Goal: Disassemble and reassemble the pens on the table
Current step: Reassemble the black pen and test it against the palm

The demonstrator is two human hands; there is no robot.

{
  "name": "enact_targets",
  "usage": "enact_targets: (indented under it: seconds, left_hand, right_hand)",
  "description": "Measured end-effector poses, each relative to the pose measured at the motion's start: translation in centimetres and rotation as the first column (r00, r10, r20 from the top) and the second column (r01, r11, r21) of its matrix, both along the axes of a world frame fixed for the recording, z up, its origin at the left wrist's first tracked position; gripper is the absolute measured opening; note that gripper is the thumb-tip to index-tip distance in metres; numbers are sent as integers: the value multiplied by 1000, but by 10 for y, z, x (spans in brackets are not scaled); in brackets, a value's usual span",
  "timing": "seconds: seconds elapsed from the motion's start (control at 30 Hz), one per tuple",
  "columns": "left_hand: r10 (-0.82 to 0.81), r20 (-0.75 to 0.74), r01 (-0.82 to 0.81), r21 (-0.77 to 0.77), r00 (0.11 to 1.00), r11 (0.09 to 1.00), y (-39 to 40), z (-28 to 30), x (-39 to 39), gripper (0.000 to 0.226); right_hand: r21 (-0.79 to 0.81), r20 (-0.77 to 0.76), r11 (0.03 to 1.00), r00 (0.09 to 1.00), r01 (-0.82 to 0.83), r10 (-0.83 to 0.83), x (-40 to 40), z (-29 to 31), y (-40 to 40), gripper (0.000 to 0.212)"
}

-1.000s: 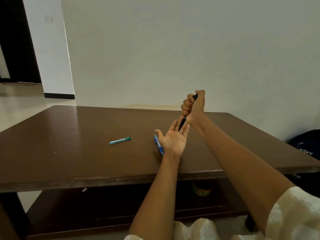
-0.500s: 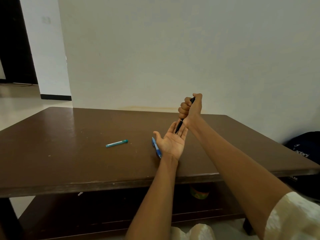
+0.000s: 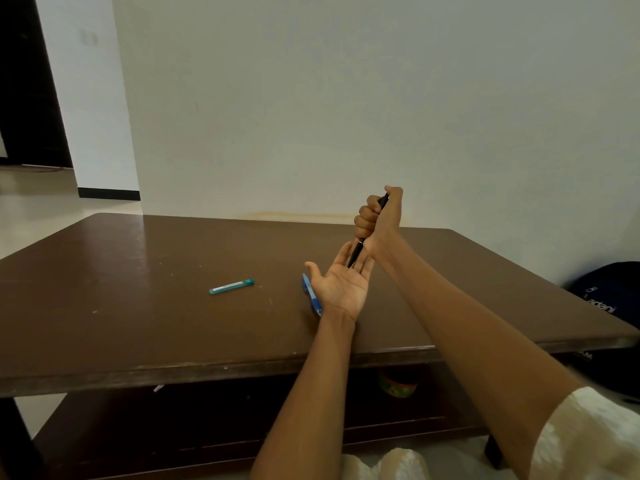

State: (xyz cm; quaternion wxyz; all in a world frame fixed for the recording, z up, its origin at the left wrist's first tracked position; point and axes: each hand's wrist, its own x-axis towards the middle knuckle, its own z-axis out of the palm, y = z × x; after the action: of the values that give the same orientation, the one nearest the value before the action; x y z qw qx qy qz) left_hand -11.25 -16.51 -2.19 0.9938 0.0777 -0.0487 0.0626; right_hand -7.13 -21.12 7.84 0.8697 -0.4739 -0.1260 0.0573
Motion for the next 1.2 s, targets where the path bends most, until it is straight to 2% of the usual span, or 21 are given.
enact_targets:
  seconds: [0.6, 1.2]
  left_hand:
    - [-6, 30, 6, -19, 1000, 1000, 1, 1, -3, 86]
    - [-20, 17, 20, -35, 1000, 999, 1, 1, -3, 84]
  right_hand:
    - [21, -36, 1000, 999, 20, -19, 4, -6, -3, 46]
    - [-12, 6, 999, 999, 41, -41, 4, -10, -3, 44]
